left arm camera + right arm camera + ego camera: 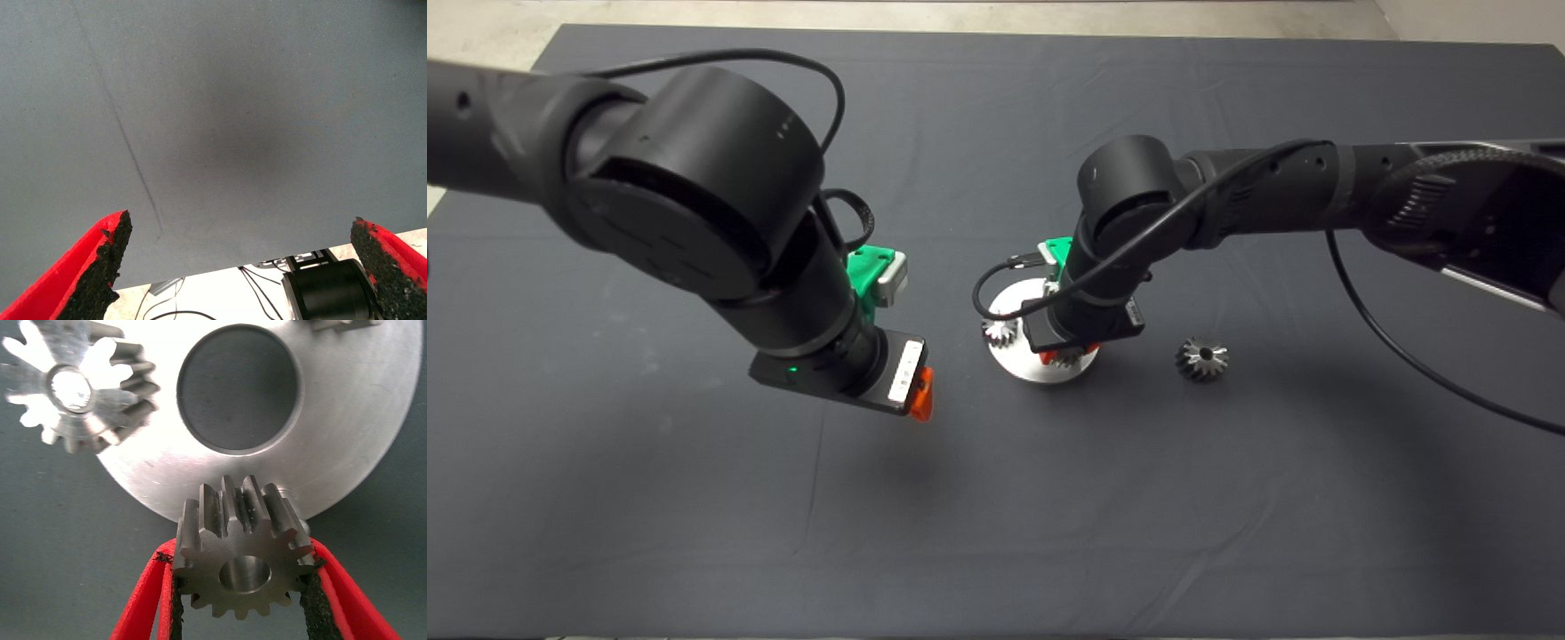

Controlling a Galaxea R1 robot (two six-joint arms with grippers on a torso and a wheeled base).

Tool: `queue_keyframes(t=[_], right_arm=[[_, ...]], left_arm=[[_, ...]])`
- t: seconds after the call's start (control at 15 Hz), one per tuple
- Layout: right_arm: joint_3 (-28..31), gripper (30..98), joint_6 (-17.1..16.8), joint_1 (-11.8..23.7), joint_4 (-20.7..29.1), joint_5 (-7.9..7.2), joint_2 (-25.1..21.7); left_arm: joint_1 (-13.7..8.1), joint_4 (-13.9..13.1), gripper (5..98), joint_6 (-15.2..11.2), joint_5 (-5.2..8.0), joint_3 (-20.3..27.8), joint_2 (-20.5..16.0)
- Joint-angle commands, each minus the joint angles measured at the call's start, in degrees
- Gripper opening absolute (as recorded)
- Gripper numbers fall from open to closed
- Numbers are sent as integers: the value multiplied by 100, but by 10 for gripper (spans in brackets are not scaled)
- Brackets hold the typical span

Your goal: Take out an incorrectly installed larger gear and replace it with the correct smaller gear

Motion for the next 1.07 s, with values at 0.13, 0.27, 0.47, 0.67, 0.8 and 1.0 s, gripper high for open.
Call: queue_keyframes(t=[0.13, 0.27, 0.47, 0.67, 0.8, 1.0], right_arm=[[53, 356, 42, 244, -174, -550, 28], [111, 356, 42, 365, -174, -550, 1], [90, 356, 42, 413, -174, -550, 1], [108, 355, 42, 413, -157, -558, -60], [117, 356, 42, 413, -51, -585, -69], [73, 355, 42, 362, -42, -585, -78]], left_arm=[[-119, 26, 839, 23, 381, 23, 26], [-119, 29, 839, 23, 389, 14, 35], [-119, 26, 839, 14, 389, 23, 26], [-119, 26, 839, 14, 389, 23, 26], [-119, 26, 839, 14, 389, 23, 35], [-119, 26, 839, 5, 389, 58, 26]])
